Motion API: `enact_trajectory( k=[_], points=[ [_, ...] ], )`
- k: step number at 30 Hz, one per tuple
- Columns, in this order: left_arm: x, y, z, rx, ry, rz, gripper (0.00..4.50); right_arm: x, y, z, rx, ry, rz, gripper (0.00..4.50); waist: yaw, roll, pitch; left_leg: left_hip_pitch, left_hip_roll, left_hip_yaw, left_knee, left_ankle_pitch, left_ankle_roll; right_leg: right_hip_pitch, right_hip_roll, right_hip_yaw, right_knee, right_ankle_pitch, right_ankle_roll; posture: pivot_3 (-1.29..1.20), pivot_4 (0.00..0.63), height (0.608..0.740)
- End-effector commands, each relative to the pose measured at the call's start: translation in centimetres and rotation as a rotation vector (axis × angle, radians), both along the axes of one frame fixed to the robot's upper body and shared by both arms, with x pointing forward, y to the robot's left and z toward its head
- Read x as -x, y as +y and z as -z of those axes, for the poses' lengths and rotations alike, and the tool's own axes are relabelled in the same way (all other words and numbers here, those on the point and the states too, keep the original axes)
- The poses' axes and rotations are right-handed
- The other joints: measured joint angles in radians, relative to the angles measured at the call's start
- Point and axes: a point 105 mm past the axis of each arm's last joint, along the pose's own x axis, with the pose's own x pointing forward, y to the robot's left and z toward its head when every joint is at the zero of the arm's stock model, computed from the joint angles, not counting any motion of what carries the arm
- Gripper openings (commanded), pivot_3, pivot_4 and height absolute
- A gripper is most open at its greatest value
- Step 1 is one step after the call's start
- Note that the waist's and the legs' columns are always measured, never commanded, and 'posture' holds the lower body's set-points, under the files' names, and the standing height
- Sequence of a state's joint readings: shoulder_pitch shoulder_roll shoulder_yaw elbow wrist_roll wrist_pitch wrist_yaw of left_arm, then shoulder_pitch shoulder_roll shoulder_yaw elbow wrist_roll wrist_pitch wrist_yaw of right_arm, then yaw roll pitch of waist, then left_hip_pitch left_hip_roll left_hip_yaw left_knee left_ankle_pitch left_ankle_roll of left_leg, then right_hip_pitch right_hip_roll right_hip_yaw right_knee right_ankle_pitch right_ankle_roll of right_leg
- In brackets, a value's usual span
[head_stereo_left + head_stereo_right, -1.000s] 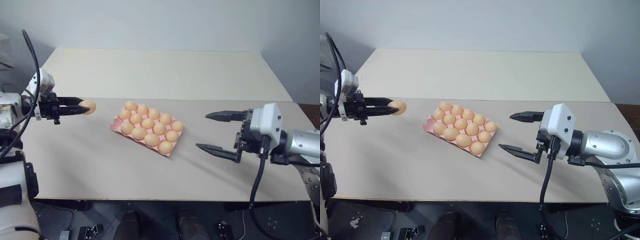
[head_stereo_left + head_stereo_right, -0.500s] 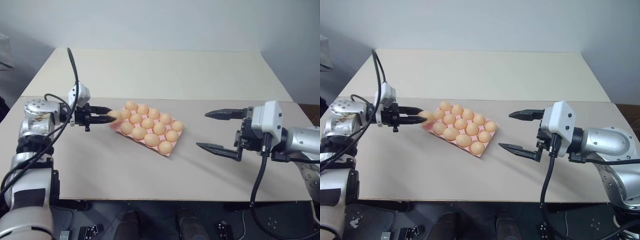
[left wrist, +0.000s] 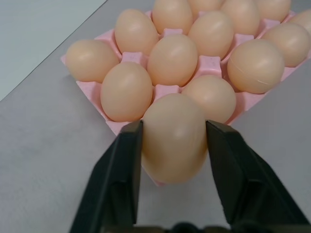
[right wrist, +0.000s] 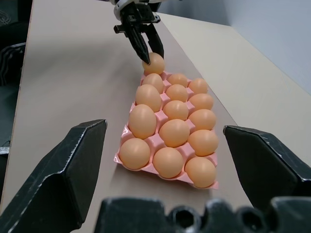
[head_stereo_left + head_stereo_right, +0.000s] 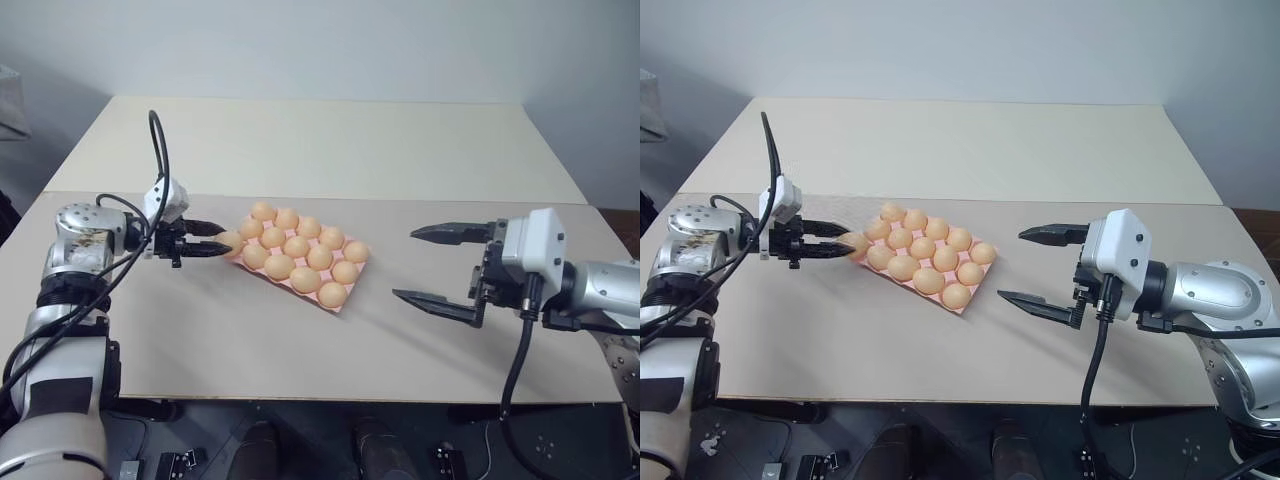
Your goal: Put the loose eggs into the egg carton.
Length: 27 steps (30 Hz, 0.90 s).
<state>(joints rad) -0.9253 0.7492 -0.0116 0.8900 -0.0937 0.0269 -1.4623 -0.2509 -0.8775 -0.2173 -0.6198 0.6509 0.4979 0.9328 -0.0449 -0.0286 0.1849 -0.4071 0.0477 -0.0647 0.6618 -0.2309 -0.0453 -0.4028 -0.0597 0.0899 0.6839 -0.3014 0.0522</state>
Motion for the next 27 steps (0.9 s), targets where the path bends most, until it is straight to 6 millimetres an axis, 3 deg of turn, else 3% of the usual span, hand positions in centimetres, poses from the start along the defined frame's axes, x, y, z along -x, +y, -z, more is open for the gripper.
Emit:
enact_trajectory(
  k=[1, 4, 9, 14, 18, 24, 27],
  points=[
    [-0.6, 0.1, -0.9, -0.022, -0.056, -0.031, 3.18, 0.4, -0.1, -1.0, 0.0, -0.047, -0.009, 4.5, 0.0, 0.0, 0.0, 0.0, 0.0, 0.0, 0.0, 0.0, 0.0, 0.0, 0.0, 0.0, 0.0, 0.0, 0.0, 0.0, 0.15, 0.74],
    [-0.6, 0.2, -1.3, -0.005, -0.074, -0.036, 4.21, 0.3, 0.0, -1.0, -0.001, -0.047, -0.011, 4.5, 0.0, 0.0, 0.0, 0.0, 0.0, 0.0, 0.0, 0.0, 0.0, 0.0, 0.0, 0.0, 0.0, 0.0, 0.0, 0.0, 0.15, 0.74],
    [-0.3, 1.7, -3.3, 0.028, -0.107, -0.079, 4.21, 0.2, 0.0, -1.0, 0.0, -0.044, -0.014, 4.5, -0.002, 0.0, 0.0, 0.0, 0.0, 0.0, 0.0, 0.0, 0.0, 0.0, 0.0, 0.0, 0.0, 0.0, 0.0, 0.0, 0.15, 0.74],
    [2.3, 4.2, -6.0, 0.02, -0.181, -0.064, 4.21, 0.0, -0.4, -0.7, 0.01, -0.032, -0.022, 4.5, -0.015, 0.0, 0.0, 0.0, 0.0, 0.0, 0.0, 0.0, 0.0, -0.001, 0.0, 0.0, 0.0, 0.0, 0.0, 0.0, 0.15, 0.74],
    [6.6, 5.7, -6.3, 0.007, -0.21, -0.022, 4.21, -0.7, -0.8, -0.5, 0.022, -0.024, -0.033, 4.5, -0.023, 0.001, 0.0, 0.001, 0.001, 0.0, -0.001, 0.0, 0.0, 0.0, 0.0, 0.001, 0.0, 0.0, 0.0, 0.0, 0.15, 0.74],
    [13.5, 4.7, -5.4, 0.065, -0.211, -0.006, 4.21, -2.1, -1.3, 0.5, 0.039, 0.018, -0.034, 4.5, -0.022, 0.001, 0.0, 0.0, 0.003, 0.001, -0.001, 0.0, 0.0, -0.001, 0.001, 0.0, 0.0, 0.0, 0.0, 0.0, 0.15, 0.74],
    [15.7, 4.4, -4.7, 0.074, -0.198, -0.025, 4.21, -2.3, -1.7, 1.2, 0.047, 0.046, -0.034, 4.5, -0.008, 0.001, 0.0, 0.001, 0.003, 0.002, -0.001, 0.0, 0.0, 0.001, 0.0, 0.0, -0.001, 0.0, 0.0, 0.0, 0.15, 0.74]
  ],
)
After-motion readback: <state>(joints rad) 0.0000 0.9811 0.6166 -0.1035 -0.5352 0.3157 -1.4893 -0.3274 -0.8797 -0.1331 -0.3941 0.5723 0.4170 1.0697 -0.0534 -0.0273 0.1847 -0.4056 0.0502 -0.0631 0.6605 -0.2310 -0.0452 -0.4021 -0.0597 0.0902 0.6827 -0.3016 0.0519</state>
